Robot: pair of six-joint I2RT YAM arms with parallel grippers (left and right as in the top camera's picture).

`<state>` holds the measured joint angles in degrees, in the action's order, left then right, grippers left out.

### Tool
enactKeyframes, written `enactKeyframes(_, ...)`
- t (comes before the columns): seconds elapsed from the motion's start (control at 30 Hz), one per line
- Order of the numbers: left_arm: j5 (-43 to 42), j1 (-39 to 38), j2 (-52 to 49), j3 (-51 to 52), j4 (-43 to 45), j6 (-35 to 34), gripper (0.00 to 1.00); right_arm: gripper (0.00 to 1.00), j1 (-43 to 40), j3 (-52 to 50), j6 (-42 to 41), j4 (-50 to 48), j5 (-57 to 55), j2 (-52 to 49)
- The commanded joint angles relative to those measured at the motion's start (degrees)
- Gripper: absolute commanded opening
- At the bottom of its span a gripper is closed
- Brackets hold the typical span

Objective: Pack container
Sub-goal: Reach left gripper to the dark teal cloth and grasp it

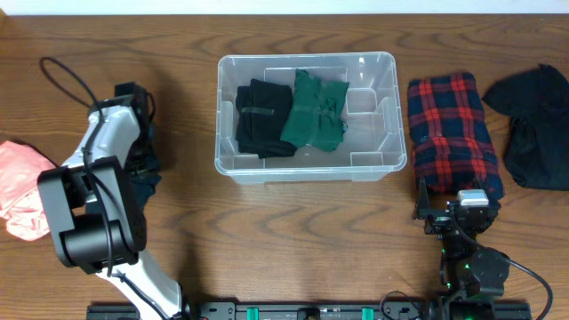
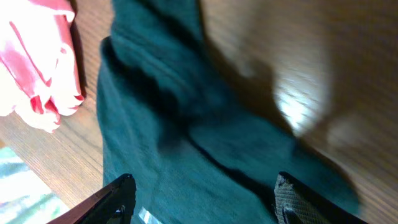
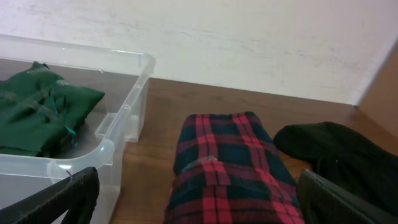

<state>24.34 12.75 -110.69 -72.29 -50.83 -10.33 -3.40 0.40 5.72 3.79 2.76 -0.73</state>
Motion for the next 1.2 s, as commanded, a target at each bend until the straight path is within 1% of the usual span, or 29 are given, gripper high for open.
enactKeyframes(0.0, 0.28, 2.67, -0.98, 1.97, 1.29, -0.98, 0.72, 0.99, 0.79, -0.09, 0.79, 0.24, -0.42, 0.24)
enactKeyframes(0.17, -2.64, 4.61, -0.98, 4.28, 4.81, -1.09, 0.72, 0.99, 0.79, -0.09, 0.79, 0.24, -0.42, 0.24)
enactKeyframes(0.33, -3.58, 4.63, -0.98, 6.19, 7.21, -1.09, 0.7, 0.99, 0.79, -0.09, 0.79, 0.24, -0.42, 0.24)
enactKeyframes(0.4, -4.44, 4.63, -0.98, 6.6, 7.89, -1.09, 0.64, 0.99, 0.79, -0.09, 0.79, 0.24, -0.42, 0.24)
enactKeyframes(0.53, -5.95, 4.63, -0.98, 6.73, 8.39, -1.11, 0.39, 0.99, 0.79, -0.09, 0.79, 0.24, -0.42, 0.24)
enactKeyframes(0.63, -6.23, 4.63, -0.98, 6.88, 8.92, -1.09, 0.28, 0.99, 0.79, -0.09, 0.79, 0.24, -0.42, 0.24)
enactKeyframes(0.73, -8.7, 4.63, -0.98, 6.95, 9.2, -1.09, 0.19, 0.99, 0.79, -0.09, 0.79, 0.24, -0.42, 0.24)
enactKeyframes(0.77, -9.81, 4.63, -0.98, 6.95, 9.4, -1.09, 0.13, 0.99, 0.79, -0.09, 0.79, 0.24, -0.42, 0.24)
enactKeyframes(0.83, -11.5, 4.63, -0.94, 6.8, 9.38, -1.05, 0.06, 0.99, 0.79, -0.09, 0.79, 0.24, -0.42, 0.24)
enactKeyframes(1.0, -13.88, 4.63, 1.18, 2.86, 5.4, -0.59, 0.06, 0.99, 0.79, -0.09, 0.79, 0.24, -0.42, 0.24)
enactKeyframes(1.17, -15.85, 4.52, 7.78, -5.18, -0.2, 1.51, 0.06, 0.99, 0.79, -0.09, 0.79, 0.26, -0.42, 0.24)
